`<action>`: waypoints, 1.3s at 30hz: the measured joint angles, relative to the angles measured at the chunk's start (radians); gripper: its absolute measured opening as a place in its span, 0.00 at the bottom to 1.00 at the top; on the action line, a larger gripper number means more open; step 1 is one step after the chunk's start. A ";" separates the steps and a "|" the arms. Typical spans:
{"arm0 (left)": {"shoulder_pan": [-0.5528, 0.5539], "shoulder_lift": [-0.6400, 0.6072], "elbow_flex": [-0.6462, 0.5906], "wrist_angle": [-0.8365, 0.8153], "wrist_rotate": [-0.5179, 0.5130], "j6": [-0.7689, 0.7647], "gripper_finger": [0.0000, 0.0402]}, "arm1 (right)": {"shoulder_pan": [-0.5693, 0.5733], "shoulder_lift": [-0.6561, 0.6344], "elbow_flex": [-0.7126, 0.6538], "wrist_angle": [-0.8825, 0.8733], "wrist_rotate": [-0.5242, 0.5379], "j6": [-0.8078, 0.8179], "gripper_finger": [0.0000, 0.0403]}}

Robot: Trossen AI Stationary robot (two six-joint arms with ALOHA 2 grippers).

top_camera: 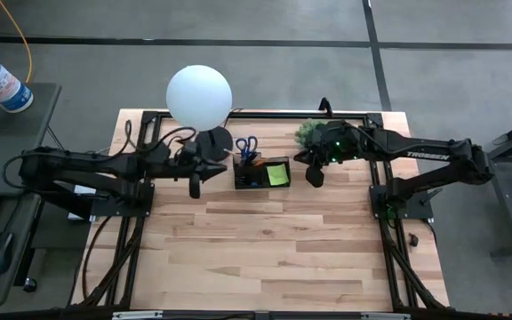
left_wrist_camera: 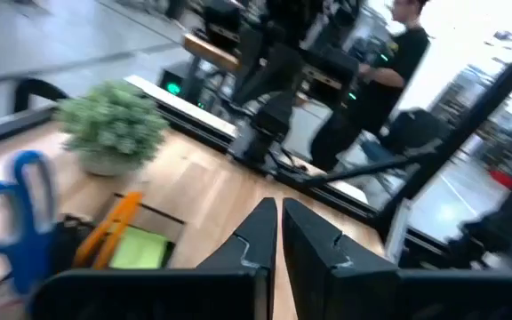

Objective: Pick and place office supplies into organizer
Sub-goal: Return to Home Position

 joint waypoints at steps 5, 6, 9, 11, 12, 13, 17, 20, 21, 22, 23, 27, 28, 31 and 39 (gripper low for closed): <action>-0.022 -0.112 -0.098 0.073 -0.089 0.020 0.01 | -0.033 0.000 0.000 0.032 -0.019 -0.002 0.01; -0.021 -0.136 -0.119 0.102 -0.091 0.027 0.01 | -0.040 0.000 0.000 0.032 -0.023 -0.003 0.01; -0.016 -0.213 -0.175 0.158 -0.123 0.026 0.01 | -0.052 0.001 0.000 0.032 -0.027 0.007 0.01; -0.017 -0.255 -0.207 0.167 -0.143 0.024 0.01 | -0.054 0.001 0.000 0.032 -0.028 0.018 0.00; -0.017 -0.273 -0.223 0.166 -0.144 0.024 0.01 | -0.054 0.001 0.000 0.031 -0.029 0.021 0.01; -0.017 -0.292 -0.238 0.163 -0.146 0.024 0.01 | -0.054 0.001 0.000 0.031 -0.029 0.023 0.01; -0.017 -0.361 -0.291 0.167 -0.181 0.020 0.01 | -0.053 0.001 0.000 0.024 -0.029 0.039 0.00; -0.017 -0.406 -0.329 0.166 -0.194 0.016 0.00 | -0.053 0.001 0.000 0.016 -0.029 0.051 0.01; -0.017 -0.422 -0.340 0.166 -0.195 0.016 0.00 | -0.053 0.001 0.000 0.013 -0.029 0.051 0.01; -0.017 -0.438 -0.351 0.166 -0.198 0.016 0.00 | -0.053 0.001 0.000 0.008 -0.029 0.052 0.01; -0.017 -0.455 -0.360 0.166 -0.202 0.016 0.00 | -0.053 0.002 0.000 0.004 -0.028 0.053 0.00; -0.017 -0.526 -0.403 0.169 -0.218 0.022 0.00 | -0.054 0.011 0.000 -0.003 -0.025 0.074 0.00; -0.017 -0.546 -0.415 0.169 -0.222 0.023 0.00 | -0.053 0.016 0.000 -0.002 -0.026 0.074 0.00; -0.017 -0.602 -0.448 0.172 -0.225 0.027 0.00 | -0.053 0.025 0.000 -0.009 -0.025 0.078 0.00; -0.017 -0.724 -0.512 0.175 -0.238 0.058 0.00 | -0.053 0.072 0.000 -0.007 -0.047 0.092 0.00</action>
